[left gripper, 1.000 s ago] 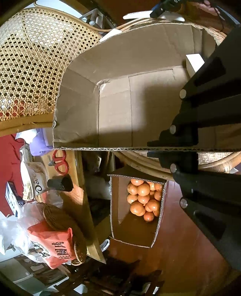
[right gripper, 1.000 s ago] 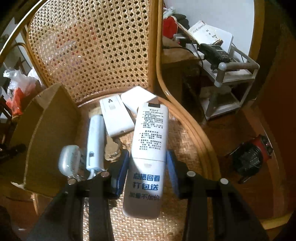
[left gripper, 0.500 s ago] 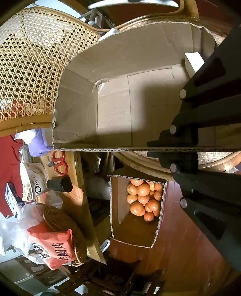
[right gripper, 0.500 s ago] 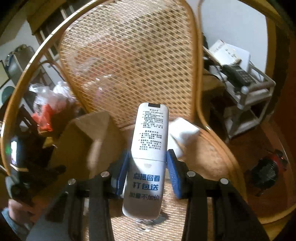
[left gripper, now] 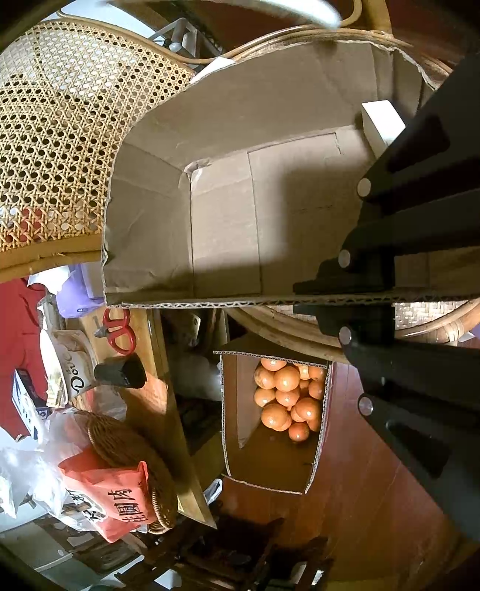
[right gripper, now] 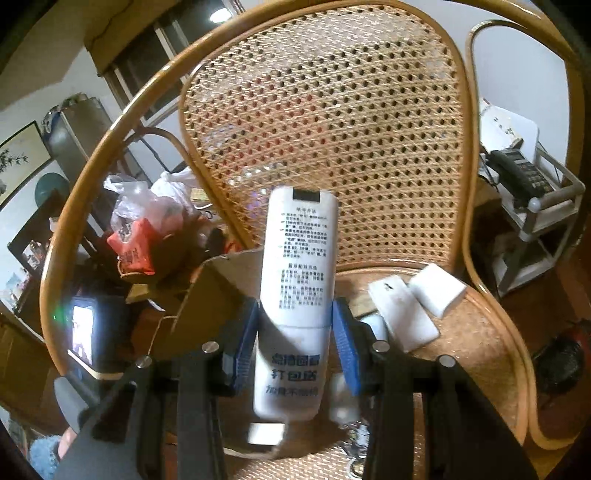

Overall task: Organize rigid objects
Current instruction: 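Lift the white remote with the right gripper and drop it into the box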

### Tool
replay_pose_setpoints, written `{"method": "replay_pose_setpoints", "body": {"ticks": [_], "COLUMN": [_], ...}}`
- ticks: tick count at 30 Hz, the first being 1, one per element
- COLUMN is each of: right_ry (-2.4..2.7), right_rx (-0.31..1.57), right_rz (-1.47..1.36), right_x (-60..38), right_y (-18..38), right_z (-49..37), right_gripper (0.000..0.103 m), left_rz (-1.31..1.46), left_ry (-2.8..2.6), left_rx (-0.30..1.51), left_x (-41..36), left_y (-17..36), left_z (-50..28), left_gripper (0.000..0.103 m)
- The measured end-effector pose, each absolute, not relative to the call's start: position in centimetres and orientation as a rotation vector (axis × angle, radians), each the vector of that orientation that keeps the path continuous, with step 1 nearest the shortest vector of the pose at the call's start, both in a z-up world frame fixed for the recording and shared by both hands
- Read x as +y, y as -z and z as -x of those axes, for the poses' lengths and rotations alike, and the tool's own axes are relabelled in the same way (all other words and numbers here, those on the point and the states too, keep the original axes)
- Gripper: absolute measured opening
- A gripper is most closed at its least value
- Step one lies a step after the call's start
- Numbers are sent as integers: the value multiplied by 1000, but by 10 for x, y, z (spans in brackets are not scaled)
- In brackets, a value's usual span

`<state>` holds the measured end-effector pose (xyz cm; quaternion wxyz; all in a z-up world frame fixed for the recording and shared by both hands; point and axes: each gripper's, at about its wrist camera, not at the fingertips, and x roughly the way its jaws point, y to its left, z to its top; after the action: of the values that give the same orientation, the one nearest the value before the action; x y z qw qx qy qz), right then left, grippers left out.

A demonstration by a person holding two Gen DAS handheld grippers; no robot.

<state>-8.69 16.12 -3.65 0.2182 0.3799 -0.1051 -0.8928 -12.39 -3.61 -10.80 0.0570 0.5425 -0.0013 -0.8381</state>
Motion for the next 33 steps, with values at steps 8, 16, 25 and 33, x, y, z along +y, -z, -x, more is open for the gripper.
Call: {"method": "replay_pose_setpoints", "body": {"ticks": [8,16,25,33], "right_ry": [2487,2434,2362,2364], "right_rx": [-197,-200,-74,-28], "right_rz": [-1020,-988,-1233,-1220], "right_x": [141,127,90,80], "right_y": [32,17,75,86], "right_z": [83,80,104,107], "right_gripper": [43,42,40,17], "left_rz": [-1646,-1647,-1644,-1655], "left_ry": [2545,2543,2539,2550], "left_rx": [-34,-44,-48,-38], "left_x": [-33,-34,-32,-33], "left_y": [107,109,110,109], "left_z": [124,126,126,125], "left_gripper": [3,3,3,3]}}
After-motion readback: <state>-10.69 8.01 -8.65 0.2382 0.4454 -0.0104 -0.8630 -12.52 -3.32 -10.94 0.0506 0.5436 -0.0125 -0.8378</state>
